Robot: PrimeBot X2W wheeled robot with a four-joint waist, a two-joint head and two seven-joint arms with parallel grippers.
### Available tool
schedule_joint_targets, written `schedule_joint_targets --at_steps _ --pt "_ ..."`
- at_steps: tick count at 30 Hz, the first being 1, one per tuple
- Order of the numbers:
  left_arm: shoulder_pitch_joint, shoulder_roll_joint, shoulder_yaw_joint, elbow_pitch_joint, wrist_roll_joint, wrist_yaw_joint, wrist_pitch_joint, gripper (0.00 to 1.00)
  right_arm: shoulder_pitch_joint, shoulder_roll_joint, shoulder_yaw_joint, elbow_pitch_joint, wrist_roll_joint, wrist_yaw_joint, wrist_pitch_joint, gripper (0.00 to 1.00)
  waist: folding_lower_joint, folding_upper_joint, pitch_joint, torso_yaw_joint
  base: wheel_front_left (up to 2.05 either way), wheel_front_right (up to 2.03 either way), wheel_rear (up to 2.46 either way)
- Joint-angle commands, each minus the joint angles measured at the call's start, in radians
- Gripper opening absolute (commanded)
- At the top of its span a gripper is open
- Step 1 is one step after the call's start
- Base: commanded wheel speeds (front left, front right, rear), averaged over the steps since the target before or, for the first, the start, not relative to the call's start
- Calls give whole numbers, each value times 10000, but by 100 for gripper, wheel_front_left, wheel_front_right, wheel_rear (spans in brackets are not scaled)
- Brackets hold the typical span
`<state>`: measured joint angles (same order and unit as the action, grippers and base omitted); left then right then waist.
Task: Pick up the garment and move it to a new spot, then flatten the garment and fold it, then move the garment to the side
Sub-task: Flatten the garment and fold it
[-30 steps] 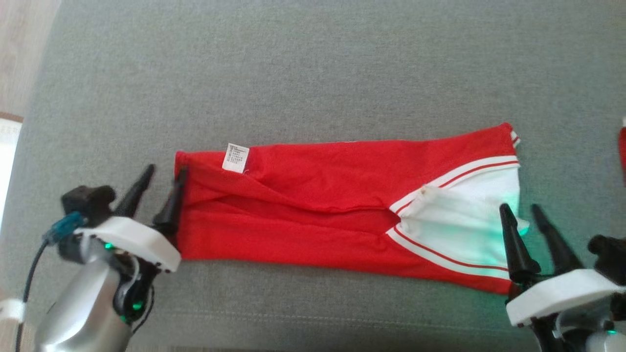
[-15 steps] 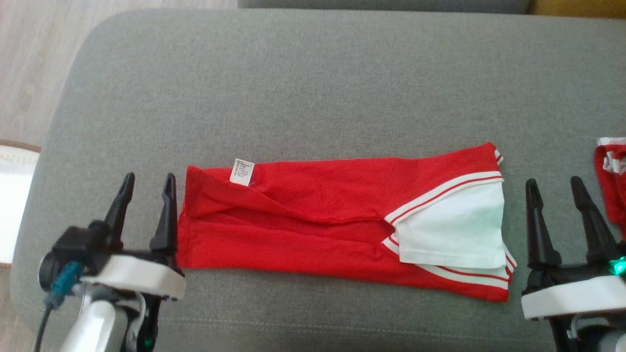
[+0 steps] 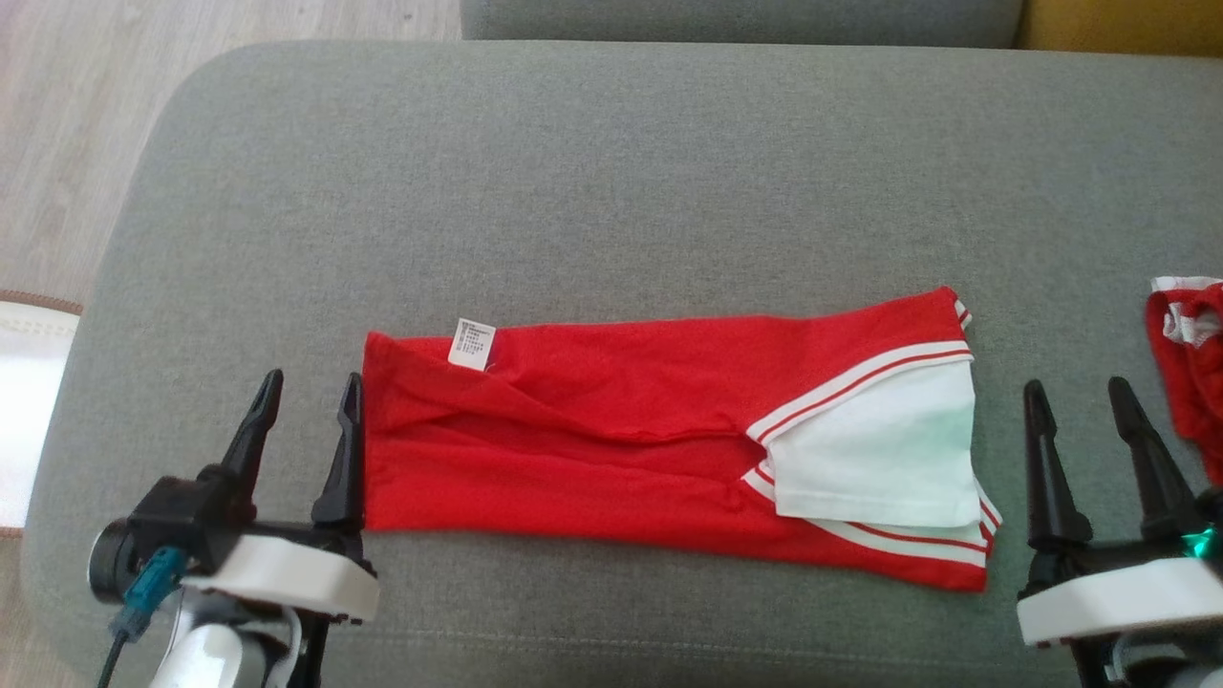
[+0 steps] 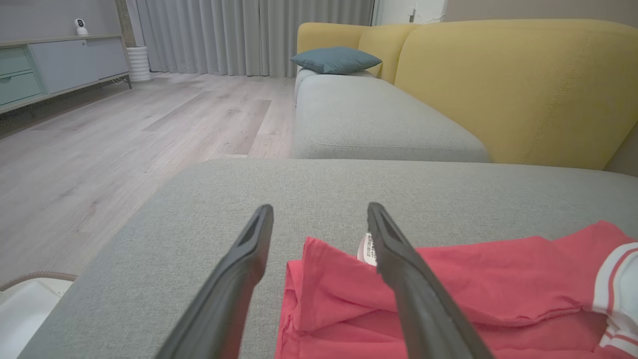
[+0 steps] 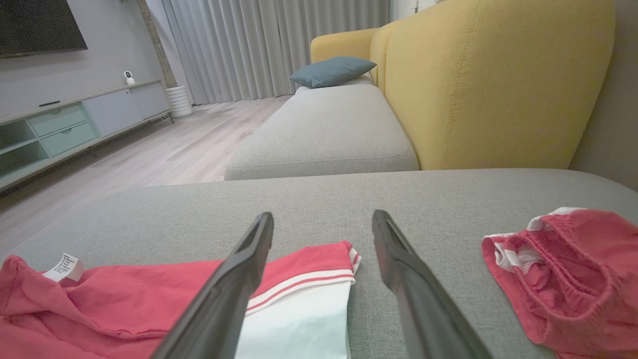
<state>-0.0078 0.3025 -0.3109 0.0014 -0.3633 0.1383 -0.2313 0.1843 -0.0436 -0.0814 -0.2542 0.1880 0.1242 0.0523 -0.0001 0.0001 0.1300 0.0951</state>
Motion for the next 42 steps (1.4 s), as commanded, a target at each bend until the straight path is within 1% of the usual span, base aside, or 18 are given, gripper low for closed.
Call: schedule_joint_targets --at_steps 1,7,12,16,21,26,28,29,30,31,33,37,42 --pt "-376 245 369 -364 78 72 -15 100 -211 -67 151 -295 67 65 -69 100 1 -1 15 13 0 0 0" --pt "-498 265 318 -400 90 103 44 100 -193 -66 84 245 77 65 306 100 1 -1 218 73 0 0 0" --pt "-800 222 231 -490 90 13 13 100 -417 -66 44 841 -50 65 840 100 1 -1 761 179 0 0 0" --pt "-1188 132 165 -418 53 -166 -69 100 -906 -66 26 1207 -219 65 1595 100 1 -1 1320 308 0 0 0" --pt "-1643 4 90 -232 83 -370 -177 100 -1391 -66 -110 1585 -322 65 2848 100 1 -1 1861 484 0 0 0" --pt "-1970 -129 52 -25 144 -535 -249 100 -1628 -66 -148 1855 -20 65 3862 100 1 -1 2104 596 0 0 0" --pt "-2009 -155 52 10 156 -557 -259 100 -1623 -66 -143 1906 108 65 4049 100 1 -1 2112 613 0 0 0" --pt "-2042 -182 54 42 168 -577 -267 100 -1599 -66 -120 1941 205 65 4239 77 1 -1 2106 631 0 0 0" --pt "-2064 -205 60 69 178 -595 -273 100 -1572 -66 -91 1944 268 65 4397 44 1 -1 2099 644 0 0 0" --pt "-2082 -218 77 104 180 -618 -279 100 -1539 -66 -63 1937 454 65 4515 1 1 -1 2076 652 0 0 0" --pt "-2087 -232 123 170 182 -662 -288 100 -1455 -66 -40 1877 612 65 4711 0 1 -1 2009 655 0 0 0" --pt "-2009 -232 235 214 235 -676 -297 100 -1357 -66 -139 1552 888 65 4748 0 1 -1 1830 586 0 0 0" --pt "-1834 -237 321 140 343 -643 -301 100 -1135 -66 -777 1105 626 65 4792 0 1 -1 1544 472 0 0 0"
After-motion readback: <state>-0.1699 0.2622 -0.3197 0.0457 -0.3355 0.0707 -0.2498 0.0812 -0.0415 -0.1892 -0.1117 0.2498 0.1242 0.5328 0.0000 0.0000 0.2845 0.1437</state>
